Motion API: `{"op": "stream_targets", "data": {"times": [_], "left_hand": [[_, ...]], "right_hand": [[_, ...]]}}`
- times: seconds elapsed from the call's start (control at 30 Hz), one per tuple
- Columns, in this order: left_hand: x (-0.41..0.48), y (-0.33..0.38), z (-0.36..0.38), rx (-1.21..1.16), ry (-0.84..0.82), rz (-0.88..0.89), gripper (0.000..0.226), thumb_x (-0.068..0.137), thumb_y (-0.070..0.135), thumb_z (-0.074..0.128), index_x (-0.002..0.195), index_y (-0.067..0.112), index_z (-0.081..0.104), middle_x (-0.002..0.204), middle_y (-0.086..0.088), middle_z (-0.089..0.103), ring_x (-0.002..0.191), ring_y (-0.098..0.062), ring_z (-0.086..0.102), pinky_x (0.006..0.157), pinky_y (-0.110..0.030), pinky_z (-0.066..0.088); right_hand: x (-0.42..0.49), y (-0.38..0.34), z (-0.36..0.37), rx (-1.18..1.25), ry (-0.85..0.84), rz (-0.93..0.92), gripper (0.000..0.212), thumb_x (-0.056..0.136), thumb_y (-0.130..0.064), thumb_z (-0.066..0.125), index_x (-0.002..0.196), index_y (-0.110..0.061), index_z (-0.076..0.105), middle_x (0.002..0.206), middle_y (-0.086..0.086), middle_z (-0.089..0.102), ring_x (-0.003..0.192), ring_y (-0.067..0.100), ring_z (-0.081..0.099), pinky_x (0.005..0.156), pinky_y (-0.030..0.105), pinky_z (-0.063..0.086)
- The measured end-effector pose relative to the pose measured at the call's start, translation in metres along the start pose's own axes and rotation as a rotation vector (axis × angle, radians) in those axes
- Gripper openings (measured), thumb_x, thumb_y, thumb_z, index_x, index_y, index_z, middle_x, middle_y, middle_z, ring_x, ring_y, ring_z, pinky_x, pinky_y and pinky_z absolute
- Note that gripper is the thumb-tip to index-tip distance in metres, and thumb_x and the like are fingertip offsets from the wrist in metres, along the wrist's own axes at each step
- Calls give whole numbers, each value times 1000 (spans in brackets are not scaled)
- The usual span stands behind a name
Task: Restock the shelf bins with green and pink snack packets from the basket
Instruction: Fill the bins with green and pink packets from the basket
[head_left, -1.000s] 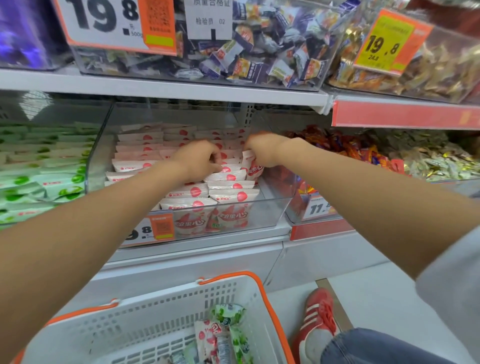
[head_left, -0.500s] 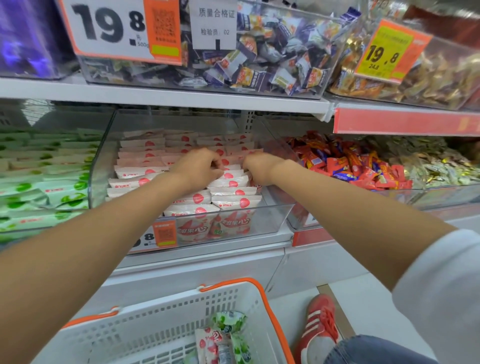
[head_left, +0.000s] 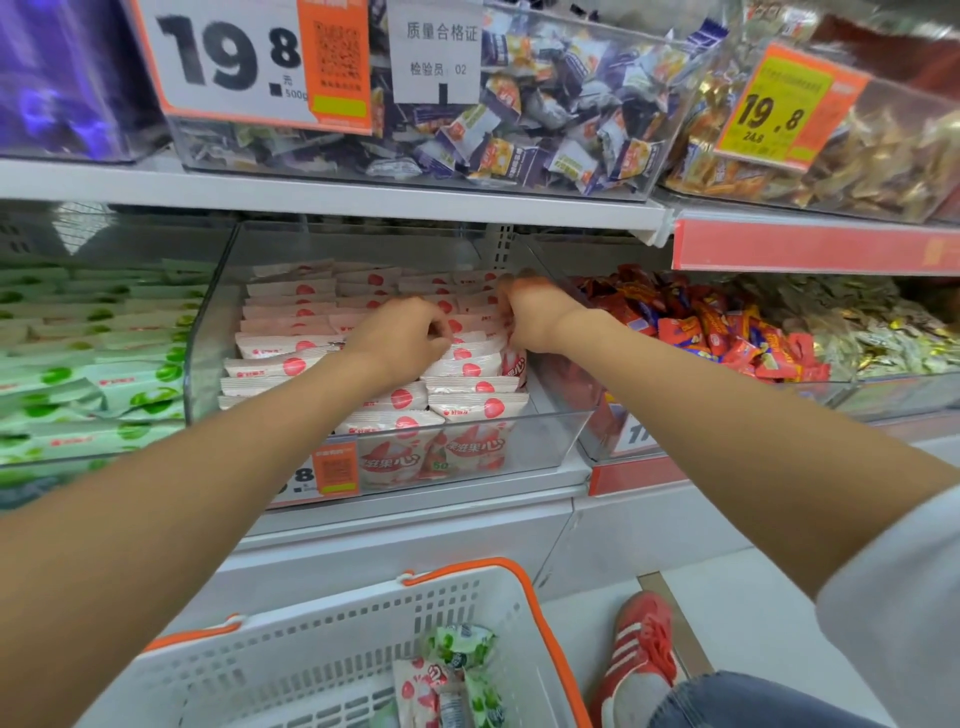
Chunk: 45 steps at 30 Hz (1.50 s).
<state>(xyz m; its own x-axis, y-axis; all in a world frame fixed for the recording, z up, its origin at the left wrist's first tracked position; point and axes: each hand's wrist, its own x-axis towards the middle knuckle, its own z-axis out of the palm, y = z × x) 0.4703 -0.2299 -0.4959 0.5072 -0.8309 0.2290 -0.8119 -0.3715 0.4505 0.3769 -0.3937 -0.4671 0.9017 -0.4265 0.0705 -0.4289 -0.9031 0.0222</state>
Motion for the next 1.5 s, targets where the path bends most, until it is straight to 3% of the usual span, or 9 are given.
{"op": "stream_targets", "data": {"times": [0.23, 0.47, 0.67, 0.8, 0.9, 1.17, 1.27, 1.37, 1.5], "left_hand": [[-33, 23, -10, 47, 123, -26, 14, 91, 26, 57, 81, 26, 66, 86, 7, 66, 77, -15, 62, 73, -39, 56], [-148, 40, -9, 88, 47, -85, 14, 91, 28, 54, 80, 23, 60, 81, 1, 67, 78, -23, 61, 62, -33, 46], [-256, -28, 54, 94, -395, -383, 16, 91, 24, 54, 81, 19, 65, 86, 3, 66, 88, -22, 62, 77, -33, 52], [-304, -84, 90, 115, -584, -495, 28, 90, 18, 53, 63, 24, 50, 71, -1, 53, 66, -10, 51, 69, -26, 45], [-315, -109, 109, 139, -697, -553, 15, 91, 18, 54, 92, 11, 67, 96, -3, 66, 84, -16, 61, 79, -30, 51], [-332, -129, 153, 74, -777, -600, 13, 88, 13, 52, 88, 12, 66, 106, -4, 64, 97, -20, 62, 88, -37, 53], [-338, -128, 153, 62, -788, -628, 12, 89, 12, 54, 90, 12, 65, 101, -1, 62, 94, -21, 61, 88, -36, 52], [-337, -128, 151, 1, -830, -684, 15, 91, 12, 59, 105, 10, 62, 101, -2, 55, 90, -21, 57, 81, -32, 49], [-324, -110, 138, -288, -731, -802, 67, 81, 22, 79, 137, 9, 45, 130, -3, 51, 122, -21, 50, 97, -29, 43]], "right_hand": [[-50, -18, -13, 274, 146, 72, 20, 78, 0, 56, 74, -19, 48, 92, 8, 64, 90, 30, 61, 77, 35, 50], [-147, -76, 19, 517, 234, 1, 10, 76, -10, 60, 74, -19, 56, 69, -1, 59, 71, 26, 59, 64, 36, 49], [-212, -115, 137, 527, -345, -34, 8, 80, -10, 62, 76, -16, 64, 76, -3, 63, 79, 22, 64, 77, 36, 54], [-239, -124, 224, 355, -655, 2, 17, 88, -2, 55, 99, -8, 66, 105, 9, 65, 98, 27, 62, 89, 37, 52], [-254, -141, 271, 298, -806, -61, 24, 90, 0, 53, 111, -2, 64, 116, 13, 63, 101, 27, 61, 87, 35, 52], [-291, -200, 350, 76, -829, -350, 52, 86, 9, 47, 130, -17, 57, 118, 13, 60, 113, 32, 57, 97, 44, 48], [-287, -200, 348, 71, -810, -343, 36, 87, 8, 48, 115, -8, 64, 104, 15, 62, 105, 32, 59, 92, 41, 50], [-267, -190, 331, 310, -843, -207, 19, 93, -8, 56, 110, -7, 63, 101, 10, 62, 97, 25, 61, 80, 34, 50], [-230, -163, 269, 806, -749, 2, 18, 89, -16, 69, 103, -9, 63, 82, -1, 59, 70, 12, 55, 66, 26, 44]]}}
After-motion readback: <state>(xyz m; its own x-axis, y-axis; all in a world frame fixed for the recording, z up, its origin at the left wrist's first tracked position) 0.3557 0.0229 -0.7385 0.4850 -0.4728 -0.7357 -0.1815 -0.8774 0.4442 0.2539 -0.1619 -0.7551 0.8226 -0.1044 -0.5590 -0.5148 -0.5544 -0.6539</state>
